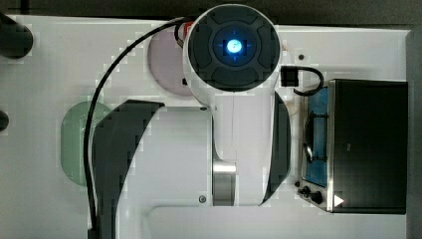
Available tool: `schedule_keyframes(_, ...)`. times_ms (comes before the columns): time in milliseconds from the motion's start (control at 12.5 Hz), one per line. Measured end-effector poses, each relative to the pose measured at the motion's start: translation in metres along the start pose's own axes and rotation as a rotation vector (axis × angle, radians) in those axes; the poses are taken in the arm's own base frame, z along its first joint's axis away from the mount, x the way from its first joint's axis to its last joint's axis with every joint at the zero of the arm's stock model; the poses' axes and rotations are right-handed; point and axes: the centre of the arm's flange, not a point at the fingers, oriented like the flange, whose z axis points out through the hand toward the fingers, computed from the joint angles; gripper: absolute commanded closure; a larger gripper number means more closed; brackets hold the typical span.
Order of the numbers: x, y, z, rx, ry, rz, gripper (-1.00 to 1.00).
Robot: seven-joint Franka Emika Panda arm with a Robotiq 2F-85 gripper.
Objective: Drag strainer left to right.
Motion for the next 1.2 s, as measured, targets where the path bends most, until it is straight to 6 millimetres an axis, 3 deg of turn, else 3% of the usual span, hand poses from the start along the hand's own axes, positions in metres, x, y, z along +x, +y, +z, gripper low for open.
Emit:
schedule_keyframes(160,-0.044,0.049,-0.005,-0.082,-0.107,0.051,-0.82)
schedule_keyframes(240,-0.060,0.072,-0.025,-0.080,-0.112,0.077,-0.99)
schedule_keyframes(320,-0.071,0.088,-0.054,-0.044,-0.080,0.088,-1.00)
schedule_keyframes(480,-0.088,0.099,-0.114,0.048,0.025,0.085,-1.00)
schedule_keyframes(560,-0.092,0.095,-0.135,0.092,0.073,0.084,-1.00)
schedule_keyframes(640,-0.096,0.083,-0.141,0.111,0.115,0.075,-1.00)
schedule_keyframes(720,-0.106,0.061,-0.134,0.096,0.117,0.059,-1.00)
schedule_keyframes(800,-0.120,0.034,-0.112,0.048,0.075,0.043,-1.00)
schedule_keyframes(1040,-0.175,-0.062,-0.015,-0.108,-0.003,0.042,-1.00)
schedule_keyframes(1200,-0.217,-0.109,0.045,-0.147,-0.034,0.088,-1.00)
